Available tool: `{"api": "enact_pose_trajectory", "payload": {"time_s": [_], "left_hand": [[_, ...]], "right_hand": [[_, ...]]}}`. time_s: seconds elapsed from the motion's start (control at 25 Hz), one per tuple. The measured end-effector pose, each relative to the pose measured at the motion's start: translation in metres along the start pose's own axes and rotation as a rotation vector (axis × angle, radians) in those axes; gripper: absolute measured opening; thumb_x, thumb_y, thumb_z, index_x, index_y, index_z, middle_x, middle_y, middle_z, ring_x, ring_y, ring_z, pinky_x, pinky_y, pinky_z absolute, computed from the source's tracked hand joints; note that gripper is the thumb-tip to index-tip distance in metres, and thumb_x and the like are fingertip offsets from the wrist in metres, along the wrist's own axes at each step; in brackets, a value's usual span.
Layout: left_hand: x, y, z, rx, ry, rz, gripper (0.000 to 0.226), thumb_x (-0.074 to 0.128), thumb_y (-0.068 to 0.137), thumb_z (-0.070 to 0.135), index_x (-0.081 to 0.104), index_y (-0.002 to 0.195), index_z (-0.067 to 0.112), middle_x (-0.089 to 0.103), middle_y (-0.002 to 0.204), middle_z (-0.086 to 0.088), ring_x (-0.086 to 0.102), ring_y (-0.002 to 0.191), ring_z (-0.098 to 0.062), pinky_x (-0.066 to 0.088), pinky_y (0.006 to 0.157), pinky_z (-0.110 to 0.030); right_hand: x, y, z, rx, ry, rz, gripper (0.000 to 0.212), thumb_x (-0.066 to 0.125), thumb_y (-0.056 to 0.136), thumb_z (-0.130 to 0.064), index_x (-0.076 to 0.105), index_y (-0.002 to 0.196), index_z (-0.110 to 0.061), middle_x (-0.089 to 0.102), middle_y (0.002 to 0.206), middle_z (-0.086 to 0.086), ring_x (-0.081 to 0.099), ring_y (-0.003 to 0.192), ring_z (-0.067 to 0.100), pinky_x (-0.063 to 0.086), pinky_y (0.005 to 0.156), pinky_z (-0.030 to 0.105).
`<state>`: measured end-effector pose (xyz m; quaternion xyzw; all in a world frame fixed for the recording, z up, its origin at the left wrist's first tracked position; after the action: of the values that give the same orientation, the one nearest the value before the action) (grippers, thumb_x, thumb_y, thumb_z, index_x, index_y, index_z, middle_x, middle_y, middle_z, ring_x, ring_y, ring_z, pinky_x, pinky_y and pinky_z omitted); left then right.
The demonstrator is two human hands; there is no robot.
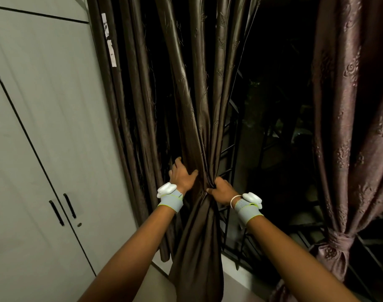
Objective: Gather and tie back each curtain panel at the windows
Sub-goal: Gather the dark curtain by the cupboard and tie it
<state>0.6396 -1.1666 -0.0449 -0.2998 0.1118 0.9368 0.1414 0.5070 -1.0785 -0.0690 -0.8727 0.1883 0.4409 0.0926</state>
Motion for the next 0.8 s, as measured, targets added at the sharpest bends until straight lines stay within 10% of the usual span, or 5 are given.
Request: {"api": "enact_pose_trajectory", "payload": {"time_s": [0.24, 0.4, 0.56, 0.68, 0.8], "left_hand": [[0.008, 0.016, -0.016, 0.075, -0.257, -0.131, 0.015, 0.068, 0.085, 0.011, 0.069, 0.072, 0.018, 0.07, 0.062, 0.008, 0.063, 0.061, -0.008, 0.053, 0.081, -0.034], [-0.001, 0.004, -0.013, 0.13, -0.058, 0.021, 0.012, 0.066, 0.084, 0.02, 0.072, 0.094, 0.018, 0.074, 0.094, 0.003, 0.068, 0.09, -0.015, 0.055, 0.085, -0.03], [0.011, 0.008, -0.009, -0.026, -0.213, -0.296, 0.058, 0.056, 0.096, 0.026, 0.033, 0.144, 0.005, 0.048, 0.14, -0.013, 0.048, 0.129, -0.027, 0.042, 0.105, -0.037], [0.017, 0.0, -0.007, -0.041, -0.294, -0.397, 0.009, 0.051, 0.099, 0.022, 0.057, 0.099, 0.015, 0.06, 0.092, -0.002, 0.057, 0.086, -0.012, 0.046, 0.076, -0.029], [0.017, 0.006, -0.016, 0.049, -0.233, -0.193, 0.034, 0.069, 0.085, 0.027, 0.05, 0.058, 0.018, 0.054, 0.057, 0.006, 0.05, 0.06, -0.009, 0.039, 0.07, -0.028]], "right_hand": [[-0.011, 0.006, 0.009, 0.018, 0.068, -0.044, 0.04, 0.061, 0.092, -0.02, 0.05, 0.125, 0.0, 0.052, 0.136, 0.021, 0.049, 0.127, 0.033, 0.04, 0.1, 0.031], [-0.008, 0.01, 0.011, 0.023, 0.068, -0.047, 0.041, 0.062, 0.091, -0.023, 0.05, 0.125, -0.002, 0.051, 0.136, 0.02, 0.049, 0.127, 0.035, 0.041, 0.105, 0.036], [-0.01, 0.007, 0.005, -0.033, 0.093, -0.126, 0.043, 0.062, 0.091, -0.015, 0.049, 0.131, -0.003, 0.051, 0.138, 0.014, 0.048, 0.128, 0.028, 0.038, 0.108, 0.033], [-0.014, 0.004, 0.007, -0.041, 0.084, -0.154, 0.044, 0.061, 0.092, -0.013, 0.048, 0.132, -0.002, 0.052, 0.136, 0.012, 0.047, 0.129, 0.025, 0.037, 0.108, 0.03], [-0.015, 0.007, 0.013, -0.013, 0.068, -0.147, 0.046, 0.062, 0.091, -0.017, 0.047, 0.132, -0.002, 0.051, 0.139, 0.016, 0.047, 0.129, 0.029, 0.037, 0.109, 0.035]]}}
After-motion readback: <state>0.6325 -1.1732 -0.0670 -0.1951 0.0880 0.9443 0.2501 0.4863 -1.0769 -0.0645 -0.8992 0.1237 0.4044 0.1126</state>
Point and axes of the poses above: each hand's wrist, its own y-axis towards the middle knuckle, its own x-axis out of the palm, z = x × y, the point moved 2 cm from there along y, towards the middle knuckle
